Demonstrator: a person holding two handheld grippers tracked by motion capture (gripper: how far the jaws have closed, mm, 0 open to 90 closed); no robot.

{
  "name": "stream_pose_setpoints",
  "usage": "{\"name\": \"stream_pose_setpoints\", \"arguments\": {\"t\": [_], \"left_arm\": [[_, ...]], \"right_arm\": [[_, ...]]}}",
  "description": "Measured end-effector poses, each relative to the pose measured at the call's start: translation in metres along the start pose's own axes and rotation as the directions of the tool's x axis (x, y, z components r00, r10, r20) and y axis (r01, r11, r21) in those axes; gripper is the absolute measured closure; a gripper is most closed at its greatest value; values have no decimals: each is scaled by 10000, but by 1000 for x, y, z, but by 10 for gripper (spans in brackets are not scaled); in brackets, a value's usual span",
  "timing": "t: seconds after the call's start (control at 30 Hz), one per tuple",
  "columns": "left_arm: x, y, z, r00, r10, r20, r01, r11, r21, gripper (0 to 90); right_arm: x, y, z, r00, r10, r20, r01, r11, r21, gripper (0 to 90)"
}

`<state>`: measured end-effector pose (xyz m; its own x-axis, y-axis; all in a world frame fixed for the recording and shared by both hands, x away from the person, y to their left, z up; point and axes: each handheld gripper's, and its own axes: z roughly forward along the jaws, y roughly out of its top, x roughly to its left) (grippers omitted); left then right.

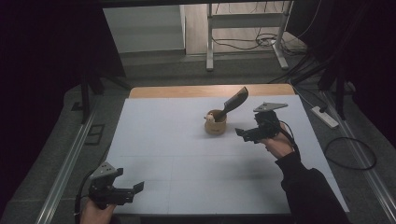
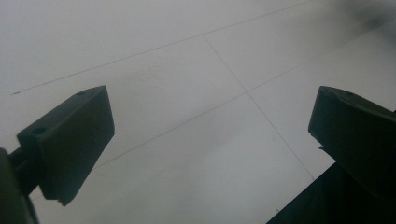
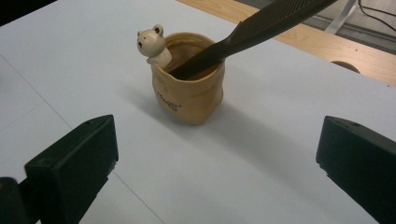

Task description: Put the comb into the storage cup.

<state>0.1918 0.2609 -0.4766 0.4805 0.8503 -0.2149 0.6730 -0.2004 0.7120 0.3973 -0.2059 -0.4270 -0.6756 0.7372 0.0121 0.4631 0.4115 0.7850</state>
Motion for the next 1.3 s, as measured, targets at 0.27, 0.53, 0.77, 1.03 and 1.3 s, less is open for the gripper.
{"name": "stream_pose_setpoints", "arguments": {"t": [0.27, 0.53, 0.77, 1.03, 1.3], "left_arm": [[0, 0, 0, 10000, 10, 25, -10, 10000, -16, 9], [0, 0, 0, 10000, 9, 56, -9, 10000, -34, 10], [0, 0, 0, 10000, 11, 60, -10, 10000, -38, 10], [0, 0, 0, 10000, 11, 63, -11, 10000, -40, 10], [0, 0, 0, 10000, 13, 68, -12, 10000, -42, 10]], "right_arm": [[5, -4, -5, 9999, -38, -118, 39, 9999, 131, 0], [8, -9, -12, 9999, -72, -123, 74, 9998, 194, 0], [9, -14, -18, 9998, -54, -171, 57, 9998, 197, 0], [11, -19, -24, 9998, -59, -190, 62, 9998, 167, 0], [13, -23, -31, 9998, -141, -120, 143, 9998, 133, 0]]}}
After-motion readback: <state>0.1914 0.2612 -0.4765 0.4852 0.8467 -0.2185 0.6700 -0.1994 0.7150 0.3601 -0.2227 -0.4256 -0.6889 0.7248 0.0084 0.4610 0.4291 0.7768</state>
